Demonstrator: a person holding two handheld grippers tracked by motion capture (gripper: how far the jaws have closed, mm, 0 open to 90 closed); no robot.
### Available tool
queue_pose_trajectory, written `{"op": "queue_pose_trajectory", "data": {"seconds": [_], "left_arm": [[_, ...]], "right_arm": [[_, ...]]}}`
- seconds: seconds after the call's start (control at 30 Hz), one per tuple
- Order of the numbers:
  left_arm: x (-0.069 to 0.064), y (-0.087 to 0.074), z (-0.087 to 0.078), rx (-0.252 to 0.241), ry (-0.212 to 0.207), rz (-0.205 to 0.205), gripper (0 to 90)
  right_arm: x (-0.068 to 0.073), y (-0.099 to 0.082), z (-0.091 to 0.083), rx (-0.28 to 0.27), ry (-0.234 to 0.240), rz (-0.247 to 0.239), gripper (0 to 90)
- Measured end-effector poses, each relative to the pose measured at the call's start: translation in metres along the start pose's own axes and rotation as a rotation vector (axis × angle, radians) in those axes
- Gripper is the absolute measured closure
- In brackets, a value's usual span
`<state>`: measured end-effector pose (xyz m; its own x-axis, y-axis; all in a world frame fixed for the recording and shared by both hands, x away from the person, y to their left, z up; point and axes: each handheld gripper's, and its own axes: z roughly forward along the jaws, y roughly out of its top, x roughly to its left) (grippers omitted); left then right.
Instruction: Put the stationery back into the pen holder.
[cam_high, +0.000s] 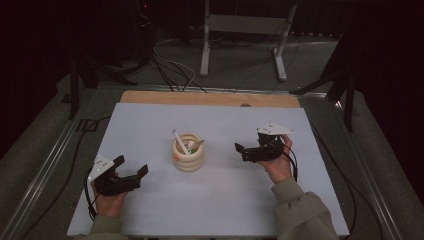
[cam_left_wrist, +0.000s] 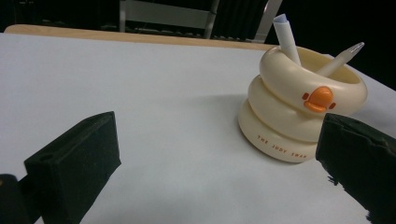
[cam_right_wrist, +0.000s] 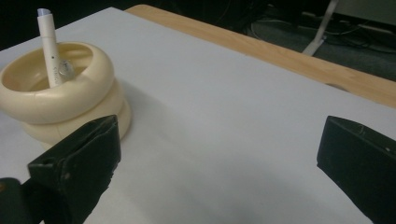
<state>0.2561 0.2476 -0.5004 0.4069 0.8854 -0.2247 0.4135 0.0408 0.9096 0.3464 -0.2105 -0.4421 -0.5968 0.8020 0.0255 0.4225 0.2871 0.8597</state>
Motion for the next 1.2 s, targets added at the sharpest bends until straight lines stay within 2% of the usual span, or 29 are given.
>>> {"op": "queue_pose_trajectory", "data": {"seconds": [0.13, 0.27, 0.6, 0.77, 0.93, 1.2], "left_arm": [[0.0, 0.0, 0.0, 0.002, 0.007, 0.006, 0.1], [0.0, 0.001, -0.001, 0.001, 0.009, 0.004, 0.1], [0.0, 0.001, -0.002, -0.005, 0.016, 0.005, 0.1], [-0.001, 0.002, -0.002, -0.001, 0.016, 0.015, 0.1], [0.0, 0.002, -0.003, -0.006, 0.017, 0.014, 0.2], [-0.001, 0.003, -0.003, -0.014, 0.011, 0.019, 0.1]], "right_arm": [[-0.004, -0.006, -0.009, -0.007, -0.007, -0.01, 0.0], [-0.008, -0.016, -0.017, -0.013, -0.007, 0.008, 0.0], [-0.012, -0.045, -0.039, -0.02, -0.063, 0.004, 0.0], [-0.018, -0.053, -0.05, -0.049, -0.064, 0.036, 0.0], [-0.023, -0.062, -0.054, -0.057, -0.08, 0.05, 0.0], [-0.031, -0.072, -0.064, -0.103, -0.083, 0.075, 0.0]]}}
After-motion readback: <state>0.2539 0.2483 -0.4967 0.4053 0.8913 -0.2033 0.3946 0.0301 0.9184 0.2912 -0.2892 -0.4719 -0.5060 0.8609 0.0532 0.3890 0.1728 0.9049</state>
